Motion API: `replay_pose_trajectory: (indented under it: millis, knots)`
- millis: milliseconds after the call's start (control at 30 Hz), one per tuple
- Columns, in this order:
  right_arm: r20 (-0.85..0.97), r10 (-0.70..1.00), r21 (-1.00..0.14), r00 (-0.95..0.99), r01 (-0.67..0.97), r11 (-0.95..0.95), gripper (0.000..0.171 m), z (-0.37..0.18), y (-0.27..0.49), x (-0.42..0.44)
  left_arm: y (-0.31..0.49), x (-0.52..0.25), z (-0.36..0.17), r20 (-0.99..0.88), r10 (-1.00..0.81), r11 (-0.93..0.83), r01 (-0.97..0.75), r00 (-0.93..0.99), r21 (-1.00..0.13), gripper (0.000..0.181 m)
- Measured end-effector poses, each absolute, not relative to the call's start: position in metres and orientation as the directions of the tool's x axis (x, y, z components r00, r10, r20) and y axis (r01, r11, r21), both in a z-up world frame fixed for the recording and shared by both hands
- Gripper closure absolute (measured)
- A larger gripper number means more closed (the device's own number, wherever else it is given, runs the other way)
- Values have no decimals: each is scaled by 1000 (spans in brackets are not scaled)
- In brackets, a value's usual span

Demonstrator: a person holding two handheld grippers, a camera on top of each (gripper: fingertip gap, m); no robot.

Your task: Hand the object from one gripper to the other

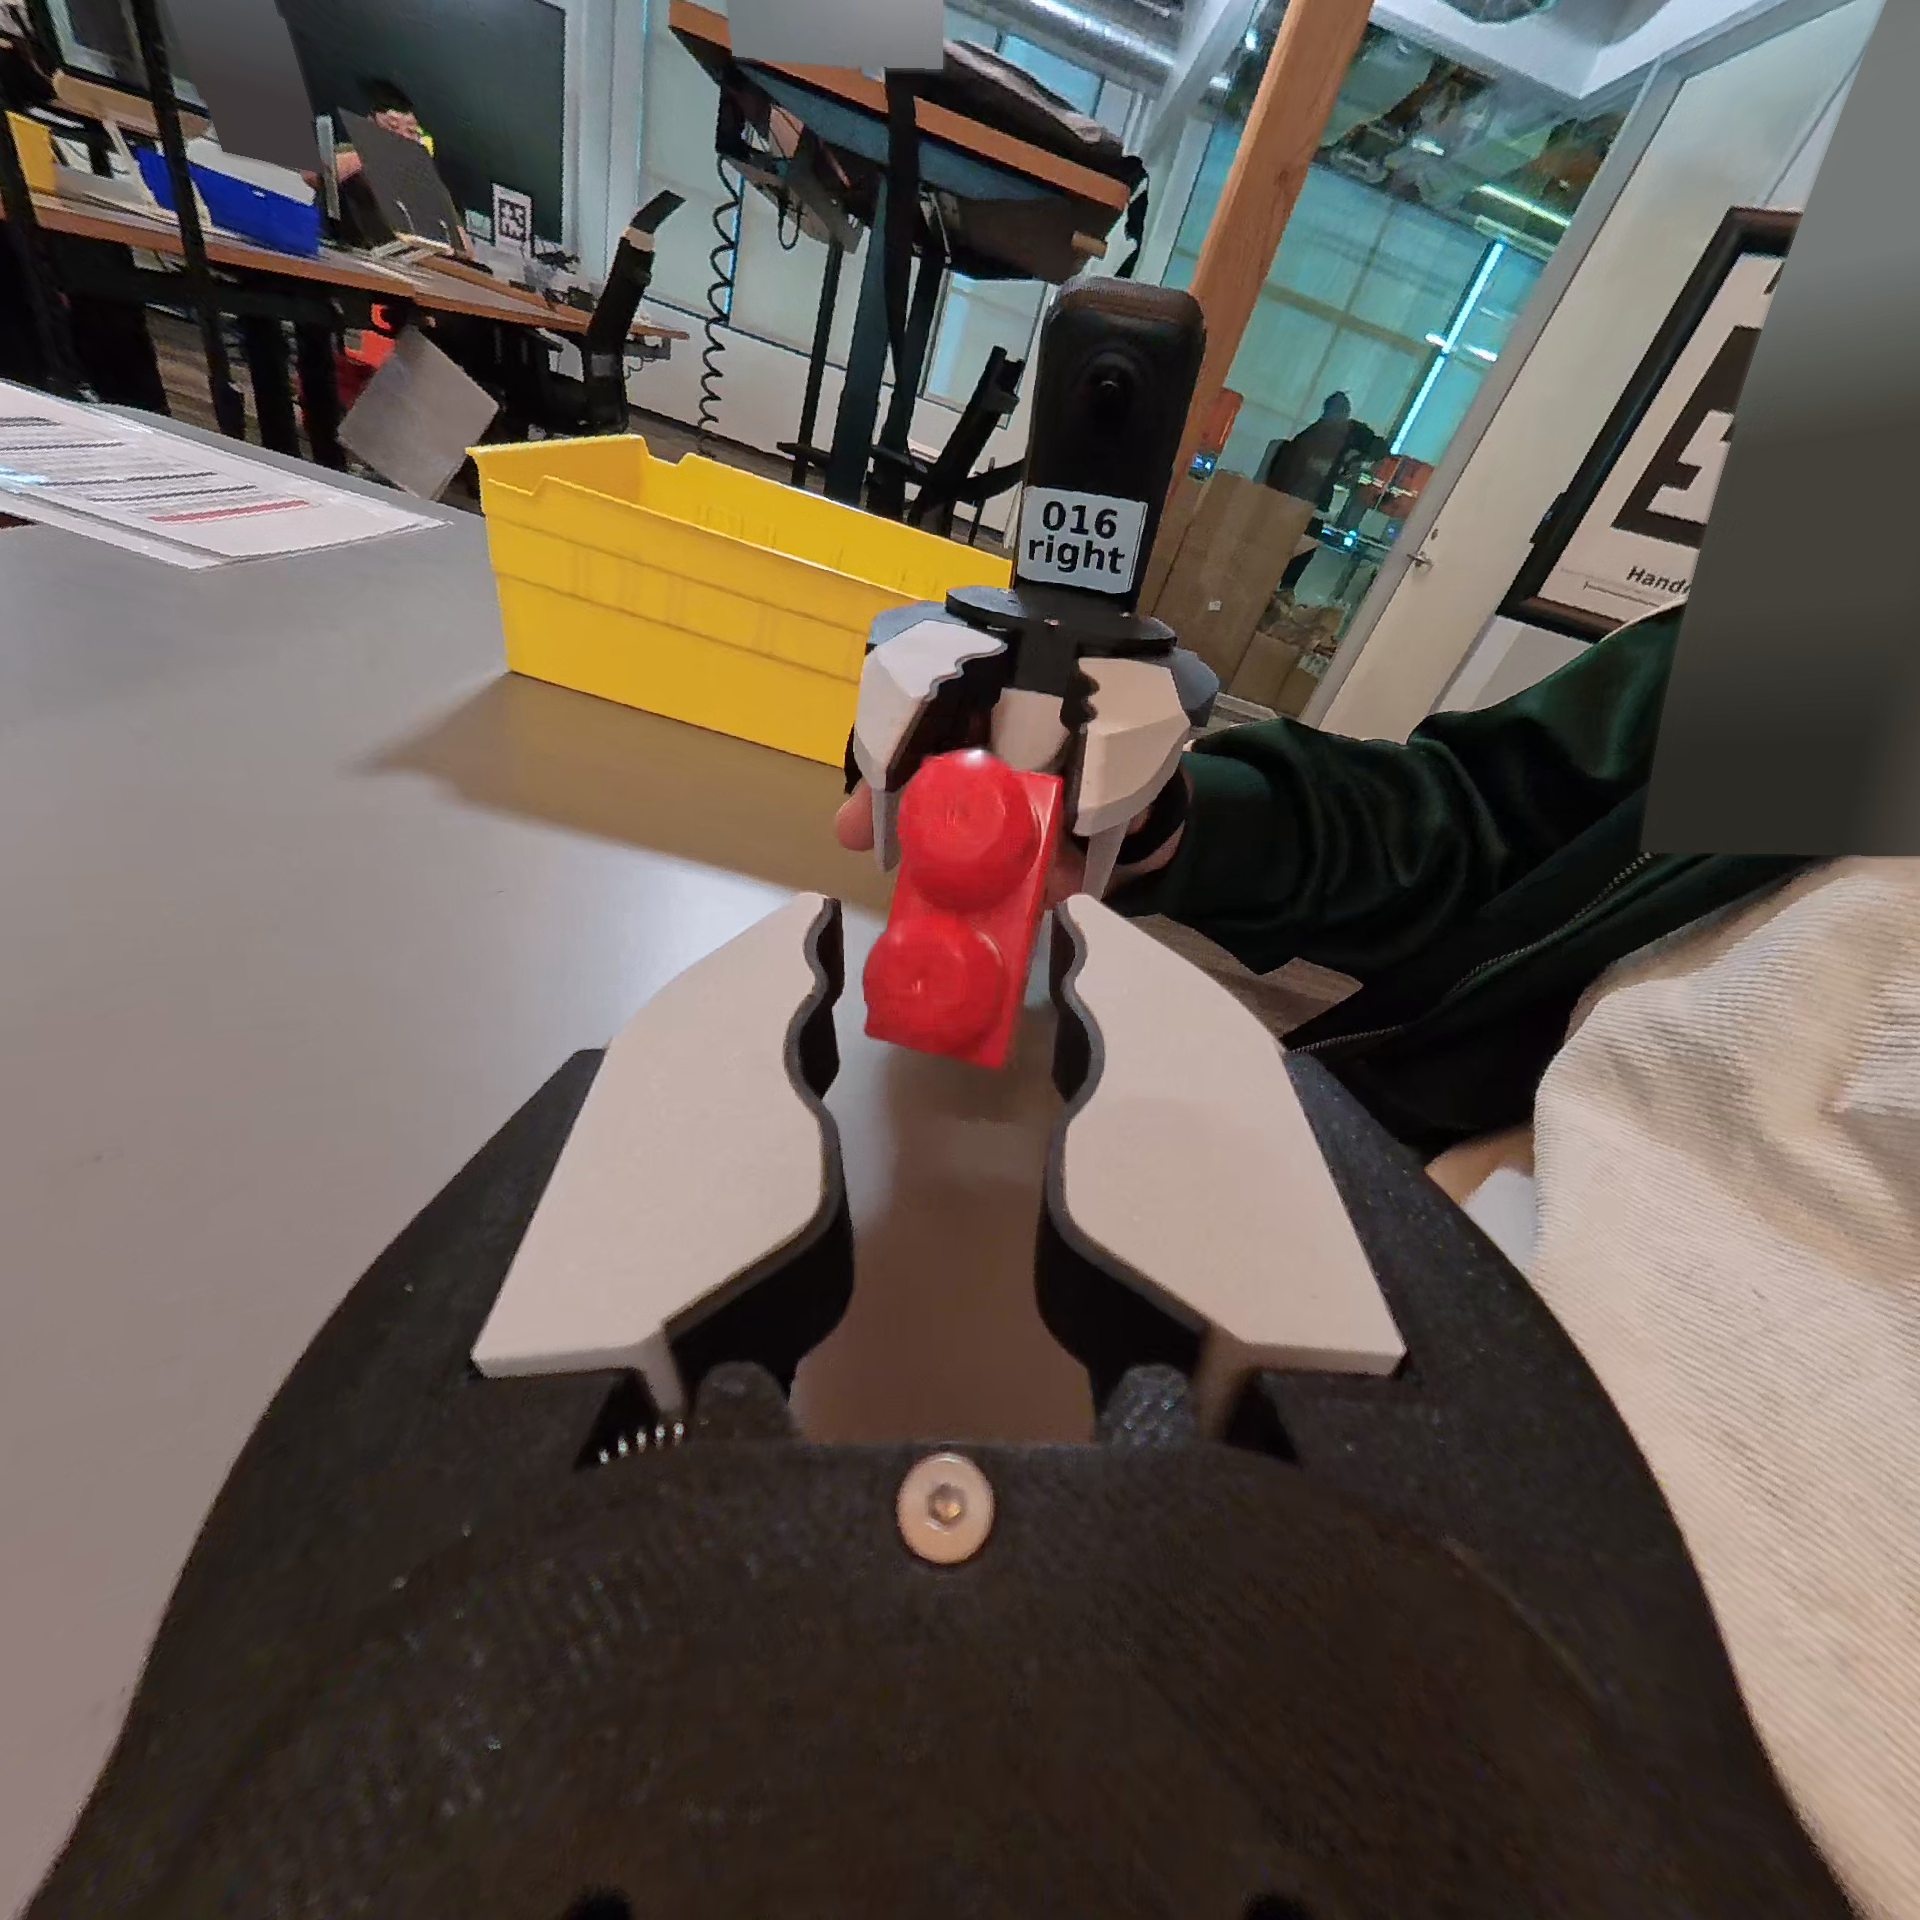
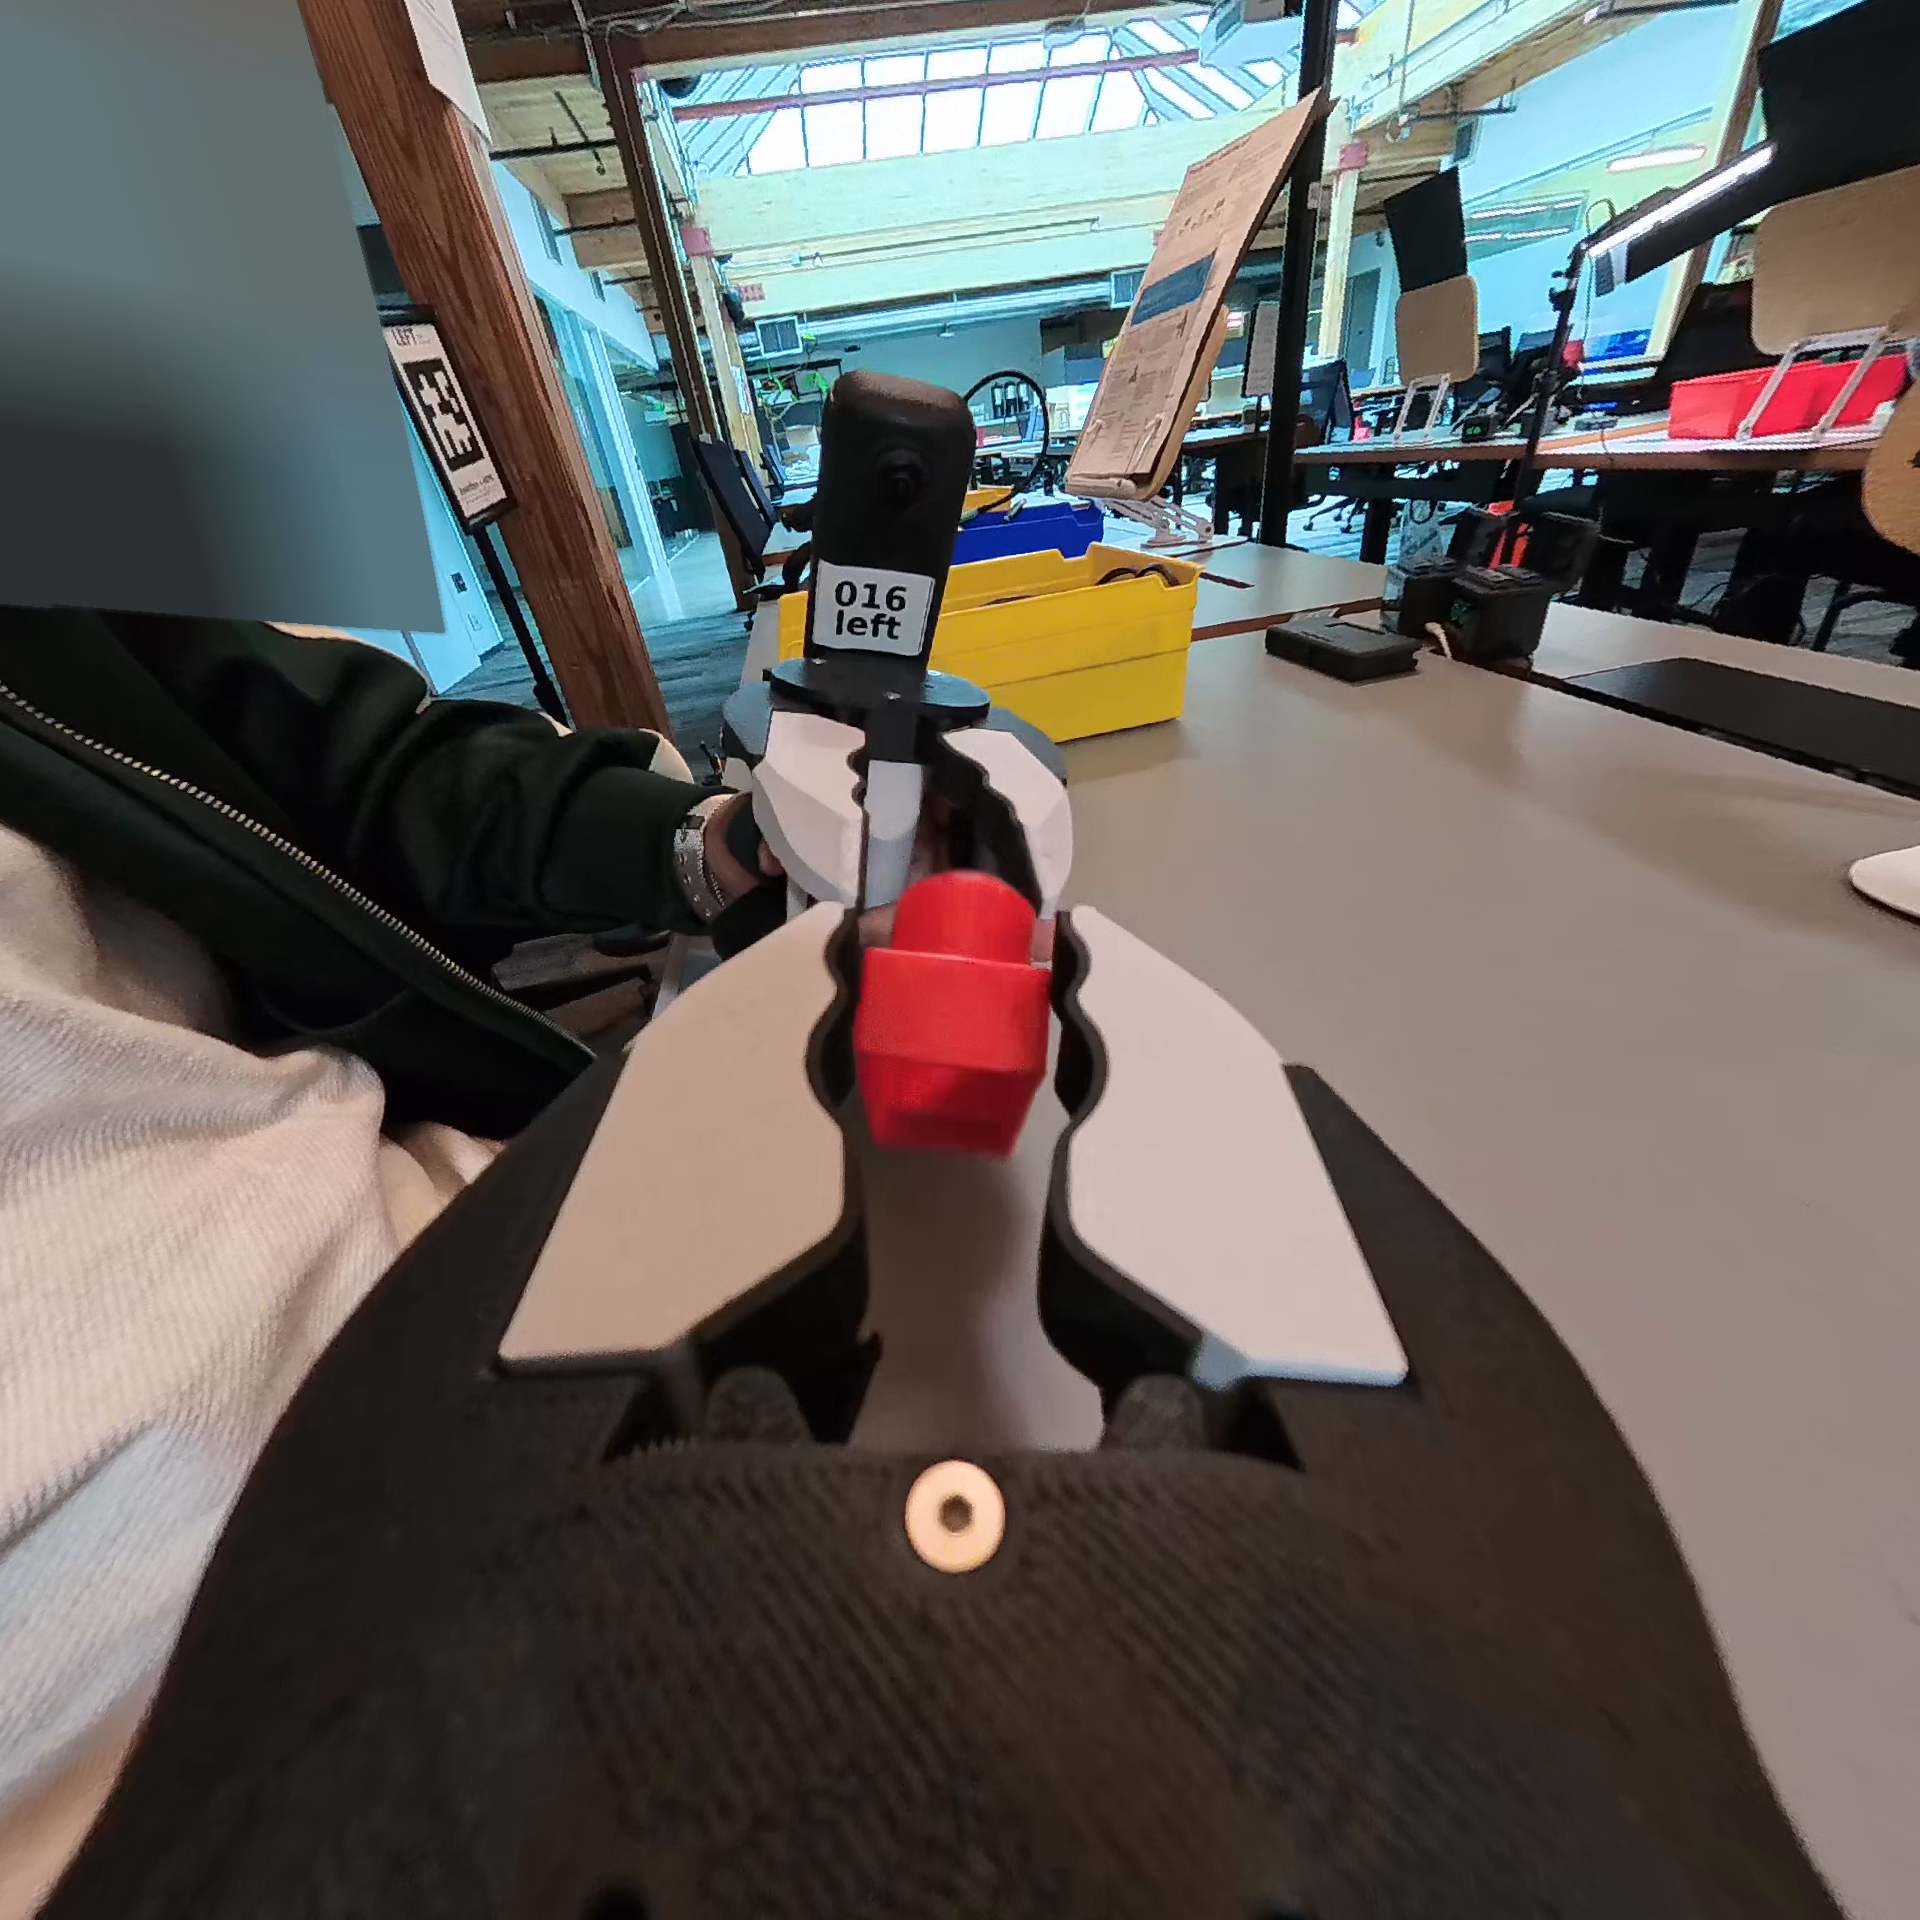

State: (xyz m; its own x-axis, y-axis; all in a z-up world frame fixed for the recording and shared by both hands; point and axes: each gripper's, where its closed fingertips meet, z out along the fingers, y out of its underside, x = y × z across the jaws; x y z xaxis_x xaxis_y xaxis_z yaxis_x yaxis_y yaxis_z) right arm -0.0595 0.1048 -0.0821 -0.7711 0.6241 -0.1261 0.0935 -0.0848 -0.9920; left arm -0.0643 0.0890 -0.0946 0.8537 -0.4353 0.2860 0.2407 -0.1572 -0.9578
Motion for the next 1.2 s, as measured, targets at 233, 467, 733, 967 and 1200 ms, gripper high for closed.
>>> replay_pose_trajectory:
  millis: [233,467,733,967,1200]
  knots:
    - [-126,633,-992,-764,90,-89,136,-81,107,-60,91,-67,-99,297,-423,-175,245,856,-954,144]
    - [-213,562,-967,-799,92,-236,136,-62,106,-55,93,-52,-115,417,-477,-299,303,774,-905,132]
    - [-332,350,-853,-876,121,-507,137,-26,112,-41,84,-20,-92,586,-634,-367,471,505,-802,120]
    - [-279,221,-823,-934,115,-557,137,-7,94,-23,70,-3,-57,706,-707,-527,641,34,-558,116]
    - [-275,166,-823,-947,143,-550,137,-7,80,-16,61,10,-50,691,-712,-601,615,-123,-510,129]
